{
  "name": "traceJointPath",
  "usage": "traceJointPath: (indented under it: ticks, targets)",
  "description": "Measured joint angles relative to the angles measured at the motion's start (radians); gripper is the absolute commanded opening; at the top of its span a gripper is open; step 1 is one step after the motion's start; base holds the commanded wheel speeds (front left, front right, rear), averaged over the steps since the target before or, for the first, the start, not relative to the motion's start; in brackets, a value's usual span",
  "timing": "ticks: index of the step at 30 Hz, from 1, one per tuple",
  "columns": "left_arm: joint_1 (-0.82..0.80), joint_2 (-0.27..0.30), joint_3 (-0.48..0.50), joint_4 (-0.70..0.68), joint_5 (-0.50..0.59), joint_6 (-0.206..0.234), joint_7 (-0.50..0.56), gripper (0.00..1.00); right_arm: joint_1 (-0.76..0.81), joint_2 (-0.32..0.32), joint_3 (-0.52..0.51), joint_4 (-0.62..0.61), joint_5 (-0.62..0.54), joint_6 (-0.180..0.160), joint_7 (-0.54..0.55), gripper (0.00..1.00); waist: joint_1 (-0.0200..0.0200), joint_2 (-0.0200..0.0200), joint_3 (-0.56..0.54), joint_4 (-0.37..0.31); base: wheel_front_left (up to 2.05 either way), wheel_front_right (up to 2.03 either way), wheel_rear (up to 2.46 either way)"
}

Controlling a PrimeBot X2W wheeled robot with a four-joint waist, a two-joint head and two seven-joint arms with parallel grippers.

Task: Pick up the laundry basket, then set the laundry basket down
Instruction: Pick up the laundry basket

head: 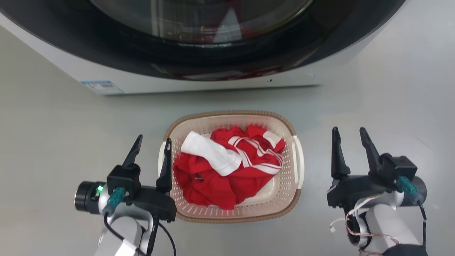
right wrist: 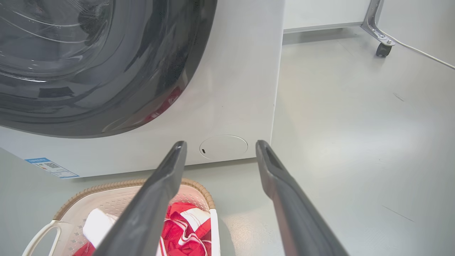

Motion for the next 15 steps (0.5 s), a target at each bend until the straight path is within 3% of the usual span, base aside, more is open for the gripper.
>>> traceJointPath:
  ticks: [15]
  targets:
    - [-0.213,-0.016,-0.015,0.191,-0.059,-0.009,0.000,1.00,-0.210,-0.005,0.002,0.135,-0.017,0.000,0.000,1.00,0.0000,0.0001,0.239,0.033,0.00,0.00,0.00]
